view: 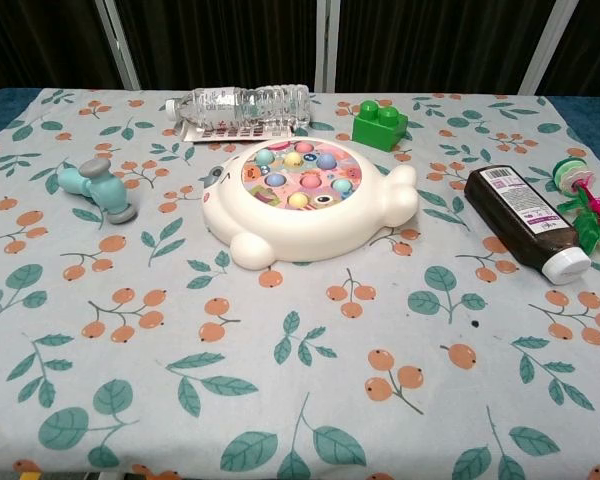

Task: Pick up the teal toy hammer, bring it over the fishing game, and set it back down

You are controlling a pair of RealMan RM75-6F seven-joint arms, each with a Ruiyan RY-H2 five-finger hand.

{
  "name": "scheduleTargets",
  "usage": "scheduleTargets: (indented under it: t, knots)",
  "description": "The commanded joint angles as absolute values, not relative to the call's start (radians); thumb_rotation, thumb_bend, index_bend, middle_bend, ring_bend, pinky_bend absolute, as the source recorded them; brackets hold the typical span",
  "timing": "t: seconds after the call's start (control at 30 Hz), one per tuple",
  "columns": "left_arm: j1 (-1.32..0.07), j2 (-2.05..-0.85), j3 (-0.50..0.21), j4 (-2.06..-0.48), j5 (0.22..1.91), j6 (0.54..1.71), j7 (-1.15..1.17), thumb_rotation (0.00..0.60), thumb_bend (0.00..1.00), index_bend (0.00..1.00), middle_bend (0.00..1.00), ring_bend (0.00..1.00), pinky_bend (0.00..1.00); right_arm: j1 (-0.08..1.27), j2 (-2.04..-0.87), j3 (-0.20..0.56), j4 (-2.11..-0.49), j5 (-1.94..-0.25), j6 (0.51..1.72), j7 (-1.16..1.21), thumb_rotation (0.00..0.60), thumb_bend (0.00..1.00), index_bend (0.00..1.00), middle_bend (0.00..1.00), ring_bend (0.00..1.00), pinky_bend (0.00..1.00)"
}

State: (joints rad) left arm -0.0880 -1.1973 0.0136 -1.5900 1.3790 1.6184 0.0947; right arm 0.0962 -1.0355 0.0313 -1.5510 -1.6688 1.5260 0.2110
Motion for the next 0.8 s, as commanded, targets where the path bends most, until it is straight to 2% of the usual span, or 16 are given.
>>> scheduleTargets:
  t: [0.03,0.8]
  knots:
    - [-0.079,-1.191,0.021,-1.604,1.393,1.612,0.111,0.6,0.25,0.24,0.24,0.07,0.08,0.099,-1.038,0.026,-1.557,-1.668,1.519,0.202,0.6,0.16,0.05,0.14,0.0,0.0]
    - [-0.059,-1.193,-0.009,-1.63,1.439,1.589,0.152,0.6,0.25,0.24,0.24,0.07,0.08,0.102,-1.04,0.017,-1.557,-1.663,1.523,0.206,0.6,0.16,0.05,0.14,0.0,0.0]
